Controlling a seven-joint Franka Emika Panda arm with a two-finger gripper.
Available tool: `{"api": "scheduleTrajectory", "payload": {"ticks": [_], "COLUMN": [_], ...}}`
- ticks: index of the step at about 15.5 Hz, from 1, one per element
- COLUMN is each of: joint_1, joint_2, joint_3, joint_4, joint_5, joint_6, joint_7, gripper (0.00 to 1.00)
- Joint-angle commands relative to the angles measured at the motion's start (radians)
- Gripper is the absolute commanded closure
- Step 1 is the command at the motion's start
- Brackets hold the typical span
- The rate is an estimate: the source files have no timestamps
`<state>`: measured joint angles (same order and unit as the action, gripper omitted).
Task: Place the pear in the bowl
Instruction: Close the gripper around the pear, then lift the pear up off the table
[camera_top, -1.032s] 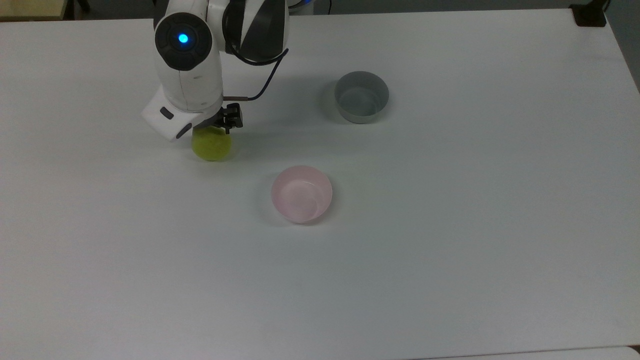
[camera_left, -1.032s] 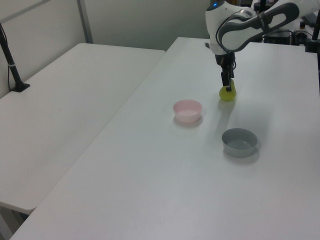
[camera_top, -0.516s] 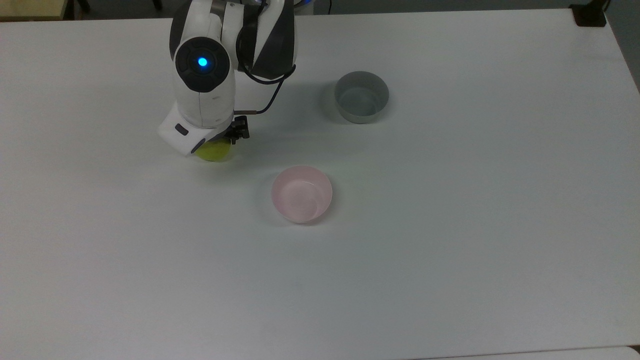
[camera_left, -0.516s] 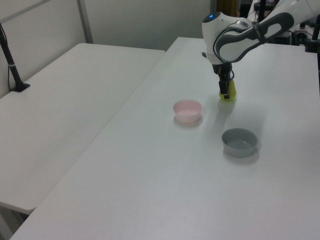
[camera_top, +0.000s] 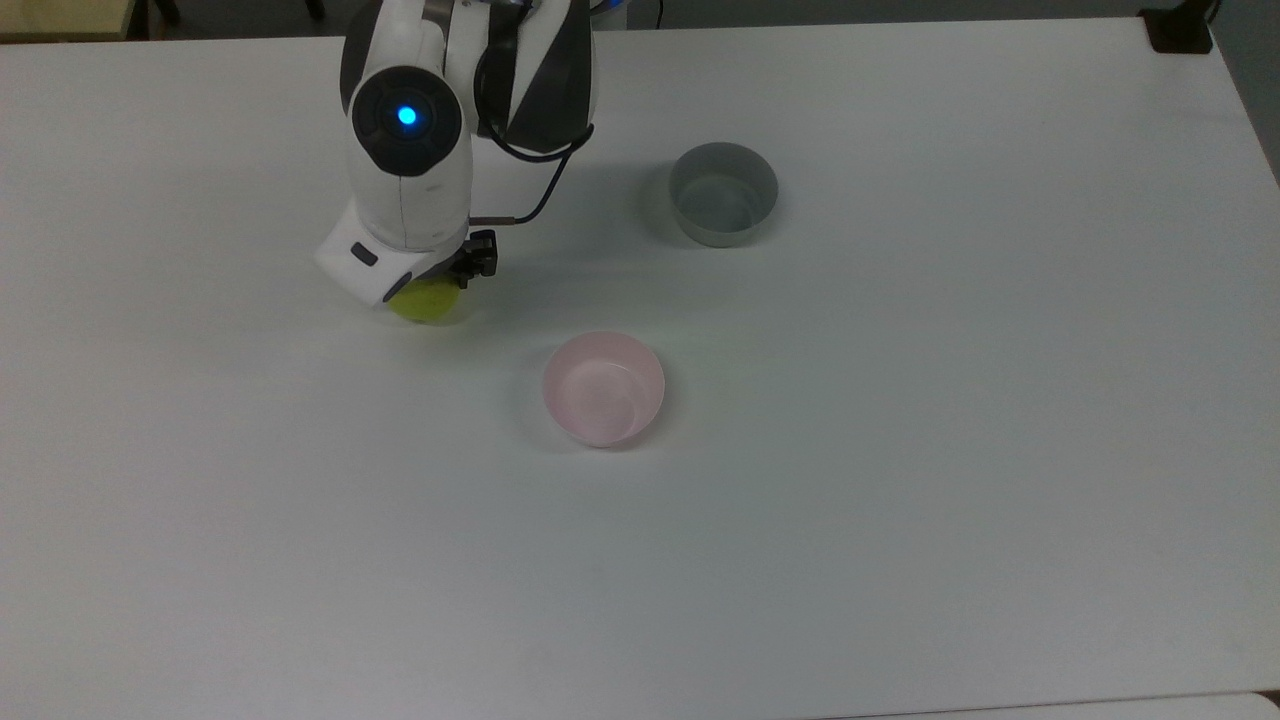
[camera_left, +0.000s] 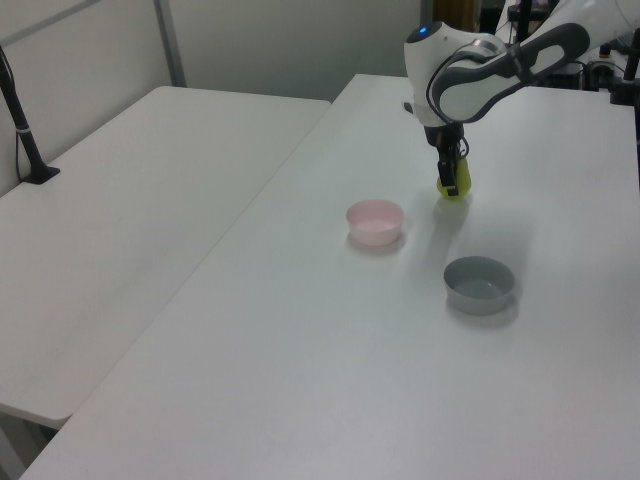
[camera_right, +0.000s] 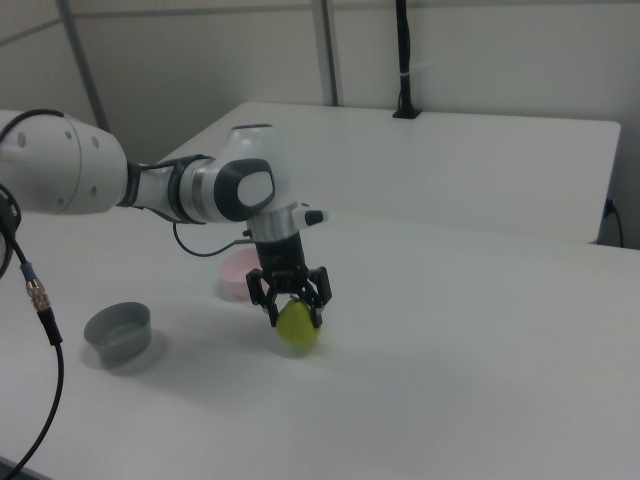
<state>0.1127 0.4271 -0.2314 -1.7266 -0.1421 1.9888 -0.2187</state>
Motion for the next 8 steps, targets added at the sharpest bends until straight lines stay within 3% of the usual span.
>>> {"api": "scheduleTrajectory", "payload": {"ticks": [1, 8], "joint_1": [0.008, 0.025], "joint_2": [-0.12, -0.228], "joint_3": [-0.013, -0.013], "joint_4": [-0.024, 0.018], "joint_5": [-0.011, -0.002], "joint_6": [-0.02, -0.125], "joint_7": [-0.011, -0.007], "gripper": [0.43, 0.43]}}
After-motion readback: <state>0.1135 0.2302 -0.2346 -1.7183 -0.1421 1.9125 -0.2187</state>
